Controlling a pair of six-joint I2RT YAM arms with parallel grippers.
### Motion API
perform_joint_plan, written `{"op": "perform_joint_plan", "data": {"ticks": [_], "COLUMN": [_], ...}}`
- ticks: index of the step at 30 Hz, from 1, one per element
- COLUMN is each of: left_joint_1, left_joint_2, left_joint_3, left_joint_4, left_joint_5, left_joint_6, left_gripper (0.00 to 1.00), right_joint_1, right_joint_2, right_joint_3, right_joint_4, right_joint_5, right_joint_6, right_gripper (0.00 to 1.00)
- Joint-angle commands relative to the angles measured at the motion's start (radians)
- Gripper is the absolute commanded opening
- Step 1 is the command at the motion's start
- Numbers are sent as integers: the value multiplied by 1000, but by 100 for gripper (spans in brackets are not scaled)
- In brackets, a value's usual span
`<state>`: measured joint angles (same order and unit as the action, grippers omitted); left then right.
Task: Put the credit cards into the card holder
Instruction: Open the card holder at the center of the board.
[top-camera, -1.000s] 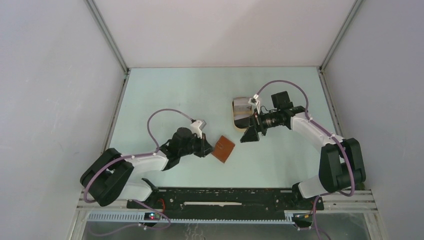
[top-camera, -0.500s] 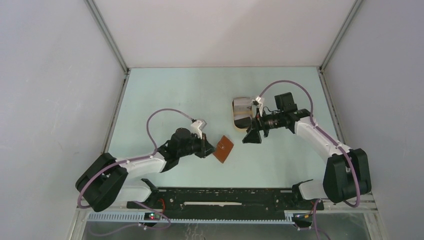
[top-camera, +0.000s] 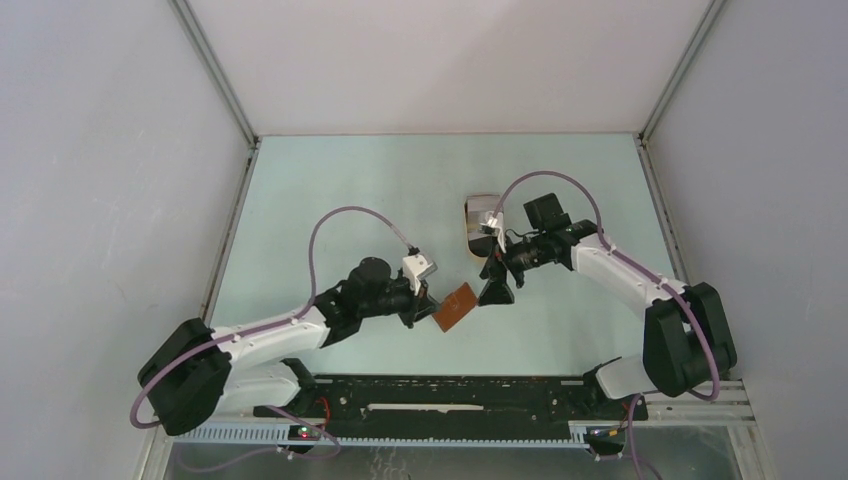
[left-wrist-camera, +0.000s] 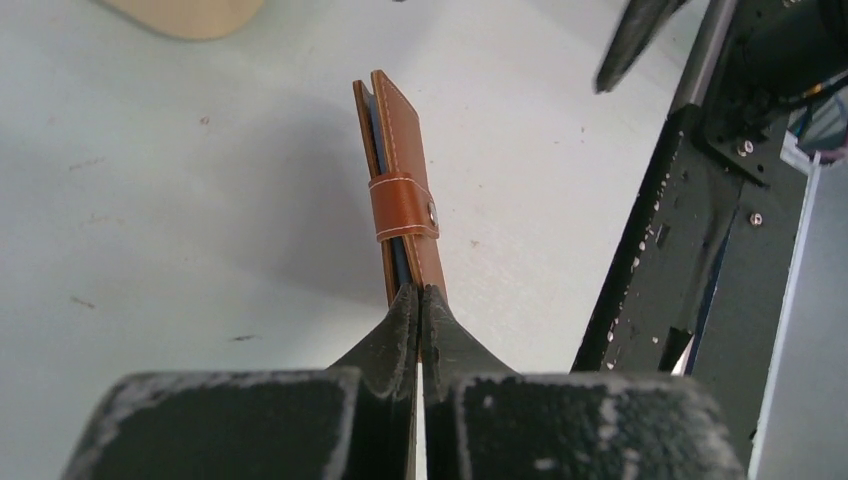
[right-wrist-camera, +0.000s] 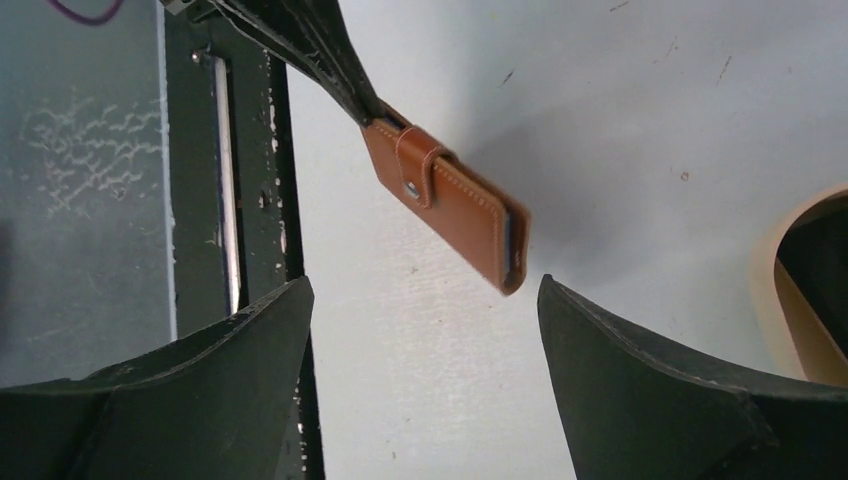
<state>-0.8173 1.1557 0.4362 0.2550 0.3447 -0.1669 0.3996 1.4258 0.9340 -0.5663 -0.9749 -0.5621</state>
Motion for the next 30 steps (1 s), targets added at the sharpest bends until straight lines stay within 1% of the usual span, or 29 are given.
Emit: {"op": "perform_joint_plan", "data": {"ticks": [1,6,11,13,16,22,25,27,29,30], "left_joint_1": [-37,-62,-72,-74,-74,-74,-75,-74,-74,-74], "left_joint_2": [-22,-35,-39,-41,-52,-66,-68,-68,-73,-78], "left_joint_3": [88,115,125,127,128,122,117,115,111,108], "left_joint_4": [-39,-71,-75,-79,-89,-86,-77,-73,-74,-73], "left_joint_5": [41,67,96,95,87,88,92,93,87,81], "left_joint_6": [153,217,235,237,247,259,263,264,265,264], "left_gripper": [0,0,0,0,0,0,0,0,0,0], "right_joint_1": [29,58,78,81,95,158,169,175,179,179], "right_joint_2": [-35,-22,-4,5,19,61,90,106,111,107], "right_joint_3": [17,8,9,9,21,34,62,74,86,88], "right_joint_4": [14,32,48,48,-10,-63,-83,-105,-118,-117], "right_joint_5": [53,79,95,82,45,77,84,87,90,92], "right_joint_6": [-119,-153,-177,-198,-275,-328,-328,-333,-340,-335], "right_gripper": [92,93,92,90,86,78,69,58,41,29]}}
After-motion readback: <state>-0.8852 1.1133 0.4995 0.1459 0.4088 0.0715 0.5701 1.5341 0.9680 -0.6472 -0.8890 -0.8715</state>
